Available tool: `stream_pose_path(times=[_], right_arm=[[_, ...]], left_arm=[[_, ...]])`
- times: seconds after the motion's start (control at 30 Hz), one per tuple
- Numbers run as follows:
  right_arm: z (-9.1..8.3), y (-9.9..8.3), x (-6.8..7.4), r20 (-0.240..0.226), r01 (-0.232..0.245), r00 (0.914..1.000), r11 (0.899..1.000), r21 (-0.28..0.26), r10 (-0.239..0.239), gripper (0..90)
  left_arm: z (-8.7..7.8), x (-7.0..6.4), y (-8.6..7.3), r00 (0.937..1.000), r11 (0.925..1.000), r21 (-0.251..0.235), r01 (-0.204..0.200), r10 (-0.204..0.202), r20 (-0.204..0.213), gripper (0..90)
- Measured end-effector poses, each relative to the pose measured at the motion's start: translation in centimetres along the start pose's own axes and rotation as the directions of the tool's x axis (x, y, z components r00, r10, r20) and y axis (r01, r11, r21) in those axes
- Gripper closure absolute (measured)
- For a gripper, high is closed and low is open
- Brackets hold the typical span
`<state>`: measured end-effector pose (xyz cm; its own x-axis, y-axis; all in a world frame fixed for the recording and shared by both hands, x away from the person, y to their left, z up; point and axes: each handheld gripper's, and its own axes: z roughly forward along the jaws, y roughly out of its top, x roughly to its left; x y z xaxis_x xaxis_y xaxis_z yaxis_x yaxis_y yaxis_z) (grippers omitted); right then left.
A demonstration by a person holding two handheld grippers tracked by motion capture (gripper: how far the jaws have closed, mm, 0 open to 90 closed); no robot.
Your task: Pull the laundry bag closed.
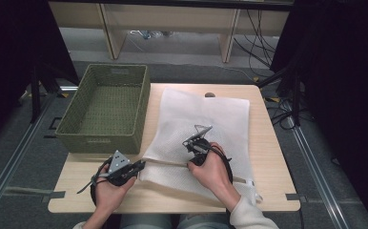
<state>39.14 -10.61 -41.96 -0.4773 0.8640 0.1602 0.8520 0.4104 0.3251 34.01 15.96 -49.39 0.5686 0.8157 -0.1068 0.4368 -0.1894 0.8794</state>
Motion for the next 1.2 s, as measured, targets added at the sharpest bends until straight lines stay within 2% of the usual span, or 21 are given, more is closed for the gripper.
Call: stream_pose_path(times=[0.03,0.1,0.13,0.2,0.23,0.3,0.4,0.47,0.5,0.53,0.6,0.63,0.67,0.73,0.83,0.87,0.97,1.13,1.2], right_arm=[[0.0,0.0,-0.2,-0.003,0.016,0.9999,1.000,-0.009,-0.016,87.3],[-0.1,-0.1,0.0,-0.004,-0.018,0.9998,1.000,-0.005,0.018,87.3],[-0.1,0.0,-0.1,0.006,-0.001,1.0000,1.000,0.000,0.001,87.3],[-0.3,-0.1,0.1,0.008,-0.023,0.9997,1.000,0.015,0.023,87.3],[-0.2,0.0,0.0,0.009,-0.009,0.9999,1.000,0.005,0.009,87.3],[-0.3,-0.1,0.0,0.005,-0.022,0.9997,1.000,0.004,0.022,87.3],[-0.2,-0.1,-0.3,0.003,0.010,0.9999,1.000,-0.005,-0.010,87.3],[-0.1,-0.1,-0.3,0.004,0.001,1.0000,1.000,-0.017,-0.001,87.3],[-0.1,-0.1,-0.2,0.003,-0.010,0.9999,1.000,0.003,0.010,87.3],[-0.1,-0.1,-0.3,0.015,-0.004,0.9999,1.000,0.010,0.004,87.3],[-0.3,-0.2,-0.3,0.028,-0.036,0.9990,0.999,0.026,0.035,87.3],[-0.4,-0.2,-0.4,0.017,-0.033,0.9993,0.999,0.024,0.032,87.3],[-0.3,-0.2,-0.8,0.007,0.008,0.9999,1.000,0.005,-0.008,87.3],[-0.4,-0.3,-0.6,0.004,-0.028,0.9996,1.000,0.006,0.028,87.3],[-0.4,-0.3,-0.7,0.018,-0.013,0.9998,1.000,0.005,0.013,87.3],[-0.4,-0.3,-0.7,0.020,-0.017,0.9997,1.000,0.008,0.017,87.3],[-0.6,-0.4,-0.9,0.011,-0.053,0.9986,0.998,0.019,0.052,87.3],[-0.7,-0.4,-1.1,0.011,-0.025,0.9996,1.000,0.015,0.025,87.3],[-0.7,-0.5,-1.0,0.026,-0.046,0.9986,0.999,0.019,0.045,87.3]], left_arm=[[0.0,0.0,0.0,1.0000,1.0000,0.000,-0.001,0.001,0.001,84.6],[0.0,0.0,0.0,1.0000,1.0000,0.004,-0.001,0.001,-0.003,84.5],[0.0,0.1,0.0,1.0000,1.0000,0.007,-0.007,0.007,-0.003,84.6],[0.0,0.1,0.0,1.0000,1.0000,0.007,-0.006,0.006,-0.004,84.5],[0.0,0.1,0.0,1.0000,1.0000,0.006,-0.007,0.008,-0.005,84.5],[0.0,0.1,0.0,1.0000,1.0000,0.006,-0.006,0.006,-0.004,84.6],[0.0,0.0,0.0,1.0000,1.0000,0.001,0.000,0.000,0.000,84.6],[0.0,0.0,0.0,1.0000,1.0000,0.002,0.003,-0.003,0.000,84.6],[0.0,-0.1,0.0,0.9999,0.9999,0.002,0.011,-0.011,-0.004,84.6],[-0.1,0.1,0.0,1.0000,1.0000,0.007,-0.001,0.001,-0.004,84.6],[-0.1,0.1,0.0,1.0000,1.0000,0.006,-0.006,0.006,-0.003,84.5],[0.0,0.1,0.0,1.0000,1.0000,0.005,-0.005,0.005,-0.002,84.6],[0.0,0.0,0.0,1.0000,1.0000,0.002,-0.002,0.002,-0.003,84.6],[0.0,0.0,0.0,1.0000,1.0000,0.000,0.000,0.000,-0.001,84.6],[0.0,0.0,0.0,1.0000,1.0000,0.004,0.005,-0.005,-0.004,84.6],[0.0,0.1,0.0,1.0000,1.0000,0.007,-0.007,0.007,-0.003,84.5],[0.0,0.0,0.0,1.0000,1.0000,0.000,0.000,0.000,-0.002,84.6],[0.0,0.1,0.0,1.0000,1.0000,0.005,-0.006,0.006,-0.003,84.5],[0.0,0.1,0.0,1.0000,1.0000,0.005,-0.005,0.005,-0.003,84.6]])
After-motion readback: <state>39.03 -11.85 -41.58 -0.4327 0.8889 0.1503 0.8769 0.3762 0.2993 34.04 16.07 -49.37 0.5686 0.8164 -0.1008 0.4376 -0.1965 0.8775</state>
